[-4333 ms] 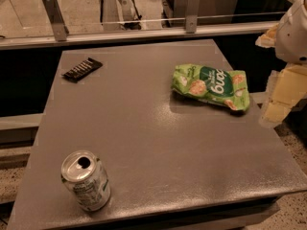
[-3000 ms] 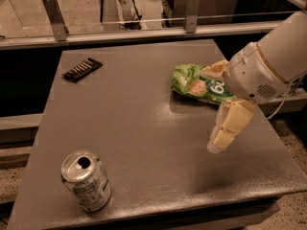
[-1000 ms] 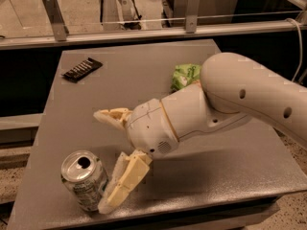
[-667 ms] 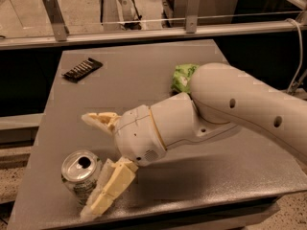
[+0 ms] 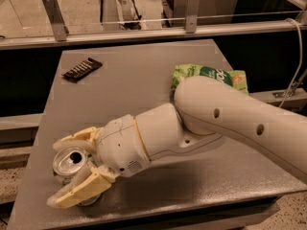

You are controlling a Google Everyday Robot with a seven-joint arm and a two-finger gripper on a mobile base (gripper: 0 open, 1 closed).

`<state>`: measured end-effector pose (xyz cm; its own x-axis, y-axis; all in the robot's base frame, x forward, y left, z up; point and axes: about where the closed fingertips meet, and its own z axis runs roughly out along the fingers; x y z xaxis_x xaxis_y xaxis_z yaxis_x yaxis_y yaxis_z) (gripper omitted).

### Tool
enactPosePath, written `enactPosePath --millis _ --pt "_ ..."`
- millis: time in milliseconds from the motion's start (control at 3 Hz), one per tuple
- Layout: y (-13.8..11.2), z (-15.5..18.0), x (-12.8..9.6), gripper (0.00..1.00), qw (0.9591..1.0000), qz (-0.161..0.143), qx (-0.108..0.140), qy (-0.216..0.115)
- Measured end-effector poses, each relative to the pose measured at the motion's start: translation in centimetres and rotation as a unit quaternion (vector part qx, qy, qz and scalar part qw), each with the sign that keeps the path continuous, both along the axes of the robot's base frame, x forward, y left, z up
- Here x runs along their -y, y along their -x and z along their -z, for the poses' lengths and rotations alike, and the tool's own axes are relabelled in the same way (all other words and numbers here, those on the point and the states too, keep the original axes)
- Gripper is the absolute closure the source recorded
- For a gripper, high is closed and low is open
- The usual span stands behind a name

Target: Move 7up can near rxbar chocolate

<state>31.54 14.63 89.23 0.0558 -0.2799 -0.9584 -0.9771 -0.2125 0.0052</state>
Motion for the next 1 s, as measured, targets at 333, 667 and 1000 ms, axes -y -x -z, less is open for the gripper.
enactPosePath --millis 333,667,1000 --pt "0.2 0.3 -0.1 0.63 1.0 0.001 -0.006 -0.004" --pt "-1.5 -0.6 2.1 0.87 0.9994 0.032 0.012 0.008" --pt "-4.9 -3.3 6.3 1.0 0.9943 0.082 0.059 0.034"
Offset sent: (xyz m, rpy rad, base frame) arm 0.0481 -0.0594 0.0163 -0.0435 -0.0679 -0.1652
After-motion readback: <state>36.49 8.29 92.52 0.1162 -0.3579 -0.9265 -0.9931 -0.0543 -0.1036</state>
